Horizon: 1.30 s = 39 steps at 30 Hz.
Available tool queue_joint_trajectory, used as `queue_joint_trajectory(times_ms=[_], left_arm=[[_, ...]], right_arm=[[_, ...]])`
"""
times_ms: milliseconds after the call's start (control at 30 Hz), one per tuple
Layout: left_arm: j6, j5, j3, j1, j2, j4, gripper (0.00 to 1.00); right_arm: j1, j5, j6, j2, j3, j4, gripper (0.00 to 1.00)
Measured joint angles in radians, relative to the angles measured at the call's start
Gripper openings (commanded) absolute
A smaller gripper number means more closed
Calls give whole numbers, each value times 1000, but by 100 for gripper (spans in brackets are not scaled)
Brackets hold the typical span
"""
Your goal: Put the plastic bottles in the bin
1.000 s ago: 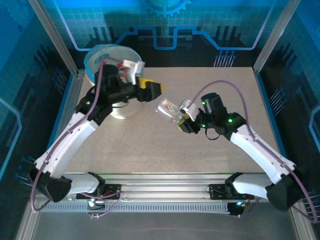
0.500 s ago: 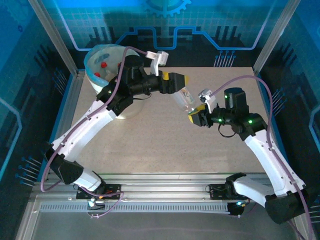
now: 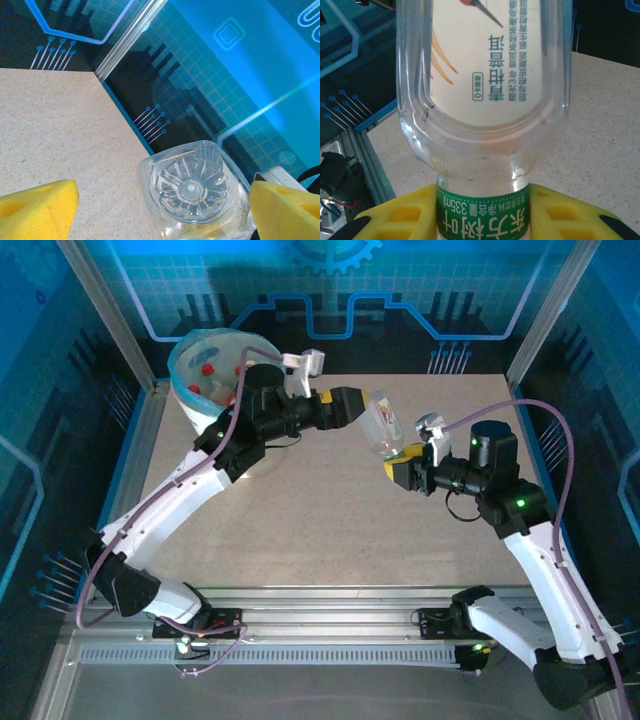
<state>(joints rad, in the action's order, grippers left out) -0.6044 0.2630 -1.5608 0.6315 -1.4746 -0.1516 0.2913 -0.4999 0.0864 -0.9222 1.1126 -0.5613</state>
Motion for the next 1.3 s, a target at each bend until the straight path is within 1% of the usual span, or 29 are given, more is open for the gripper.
queue_joint_trajectory(times_ms=[100,200,333,567,700,733,900,1000,1167,1267,1300], left_arm=[[0,34,-54,0,-49,1,81],[0,60,-88,0,-83,5,80],[-5,77,-97,0,-93,21,87],[3,99,-98,0,-95,39,95],[26,106,-98,0,-95,46,98],[31,120,-98,0,-95,47,99],[38,180,-97,17,-95,48,99],[38,196,-84,14,-95,61,95],[49,206,-71,8,-95,52,74],[39,206,-71,-2,-95,50,69],[31,206,-71,-8,-95,48,65]], right_arm=[[0,19,16,-2,0,2,24],[0,46,24,-2,0,5,24],[2,67,21,-1,0,13,24],[3,77,-8,-24,18,15,25],[6,77,-12,-39,18,31,25],[8,79,-11,-43,18,40,25],[18,81,-6,-64,18,82,25],[23,85,0,-65,18,88,25],[38,100,4,-60,15,92,26],[50,111,4,-57,15,100,29],[53,117,4,-57,15,101,31]])
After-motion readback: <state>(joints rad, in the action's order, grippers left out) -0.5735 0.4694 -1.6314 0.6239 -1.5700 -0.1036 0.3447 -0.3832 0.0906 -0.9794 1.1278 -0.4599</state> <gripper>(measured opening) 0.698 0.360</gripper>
